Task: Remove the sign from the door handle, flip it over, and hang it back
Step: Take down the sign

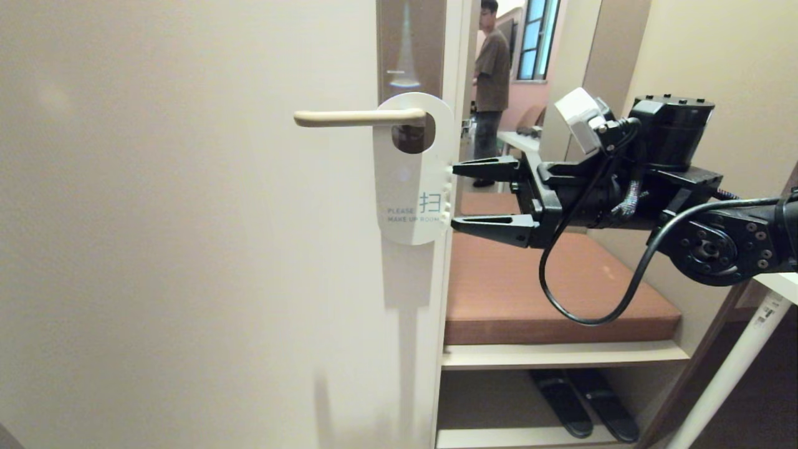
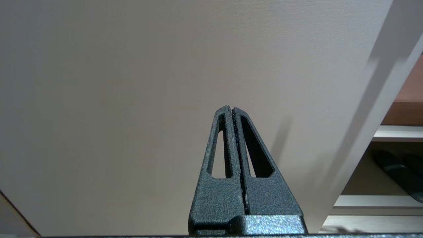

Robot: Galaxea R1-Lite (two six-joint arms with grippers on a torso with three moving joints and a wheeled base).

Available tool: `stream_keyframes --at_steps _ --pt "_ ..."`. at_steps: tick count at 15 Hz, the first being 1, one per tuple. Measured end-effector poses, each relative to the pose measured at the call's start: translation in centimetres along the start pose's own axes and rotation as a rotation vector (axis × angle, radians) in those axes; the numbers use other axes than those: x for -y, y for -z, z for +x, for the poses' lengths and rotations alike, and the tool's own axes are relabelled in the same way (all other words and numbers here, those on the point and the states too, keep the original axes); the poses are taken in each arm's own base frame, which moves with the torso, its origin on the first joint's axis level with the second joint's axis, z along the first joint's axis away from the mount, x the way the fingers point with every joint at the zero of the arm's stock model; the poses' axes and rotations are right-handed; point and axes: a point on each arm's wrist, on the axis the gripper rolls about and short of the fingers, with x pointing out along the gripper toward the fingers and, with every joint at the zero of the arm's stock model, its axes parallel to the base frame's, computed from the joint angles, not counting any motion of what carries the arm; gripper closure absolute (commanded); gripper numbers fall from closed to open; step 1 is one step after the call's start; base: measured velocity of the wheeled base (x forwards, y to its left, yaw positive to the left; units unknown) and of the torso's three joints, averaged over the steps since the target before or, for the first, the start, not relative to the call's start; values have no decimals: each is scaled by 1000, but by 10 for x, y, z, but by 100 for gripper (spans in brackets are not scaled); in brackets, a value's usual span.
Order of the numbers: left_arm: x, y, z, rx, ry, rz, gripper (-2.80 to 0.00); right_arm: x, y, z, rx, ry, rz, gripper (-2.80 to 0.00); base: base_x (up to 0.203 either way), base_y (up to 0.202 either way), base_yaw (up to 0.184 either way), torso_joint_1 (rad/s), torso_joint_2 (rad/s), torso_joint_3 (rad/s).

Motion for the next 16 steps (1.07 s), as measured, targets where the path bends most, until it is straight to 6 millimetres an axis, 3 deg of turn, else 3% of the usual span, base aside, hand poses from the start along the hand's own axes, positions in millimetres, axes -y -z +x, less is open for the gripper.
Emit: stream_keyframes --at_steps 16 --pt "0 0 0 0 0 1 0 11 8 24 24 -32 -21 -280 0 0 0 0 0 0"
